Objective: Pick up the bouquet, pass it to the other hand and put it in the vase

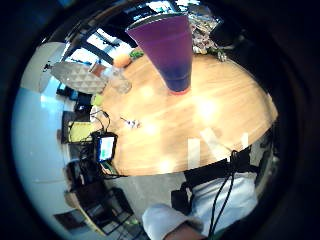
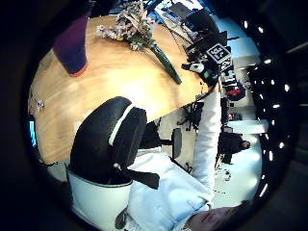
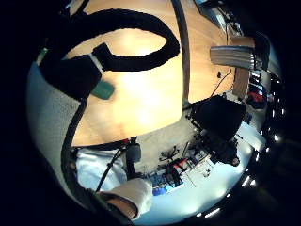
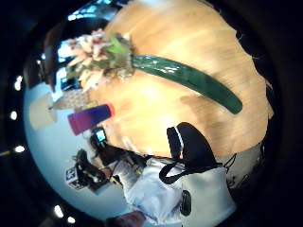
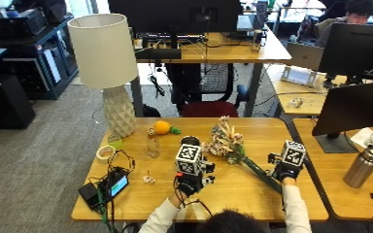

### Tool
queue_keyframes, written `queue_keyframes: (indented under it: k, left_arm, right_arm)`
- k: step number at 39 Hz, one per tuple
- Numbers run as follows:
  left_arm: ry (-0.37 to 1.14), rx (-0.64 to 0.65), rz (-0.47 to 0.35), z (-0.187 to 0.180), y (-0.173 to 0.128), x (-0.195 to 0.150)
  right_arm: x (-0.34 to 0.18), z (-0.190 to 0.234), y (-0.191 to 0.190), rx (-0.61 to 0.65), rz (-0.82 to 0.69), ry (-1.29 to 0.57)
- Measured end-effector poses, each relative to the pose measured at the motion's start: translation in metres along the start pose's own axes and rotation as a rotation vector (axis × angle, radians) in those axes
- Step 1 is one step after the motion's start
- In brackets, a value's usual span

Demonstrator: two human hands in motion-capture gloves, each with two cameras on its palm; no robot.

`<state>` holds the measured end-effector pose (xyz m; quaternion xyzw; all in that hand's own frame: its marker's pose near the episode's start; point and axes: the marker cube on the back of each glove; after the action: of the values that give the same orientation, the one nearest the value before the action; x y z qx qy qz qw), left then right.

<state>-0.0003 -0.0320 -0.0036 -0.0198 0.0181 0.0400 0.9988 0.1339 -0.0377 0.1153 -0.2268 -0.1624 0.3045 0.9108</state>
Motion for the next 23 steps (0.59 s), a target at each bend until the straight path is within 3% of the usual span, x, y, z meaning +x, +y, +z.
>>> queue_keyframes:
  k: [4, 6, 10, 17, 23]
  left_arm:
    - [0.003, -0.005, -0.004, -0.002, 0.004, 0.0]
    - [0.003, -0.006, -0.007, 0.001, 0.003, -0.001]
    - [0.008, -0.016, -0.006, 0.005, 0.004, -0.001]
    - [0.014, -0.033, -0.014, 0.011, 0.004, -0.001]
    - [0.007, -0.039, -0.013, 0.015, 0.001, 0.0]
  right_arm:
    - [-0.009, 0.004, 0.048, 0.06, -0.04, 0.019]
    - [-0.01, 0.014, 0.06, 0.028, -0.032, 0.025]
    - [-0.009, 0.037, 0.058, -0.041, -0.026, 0.029]
    - [-0.01, 0.053, 0.044, 0.062, -0.025, 0.081]
    - [-0.016, 0.055, 0.044, 0.063, -0.026, 0.12]
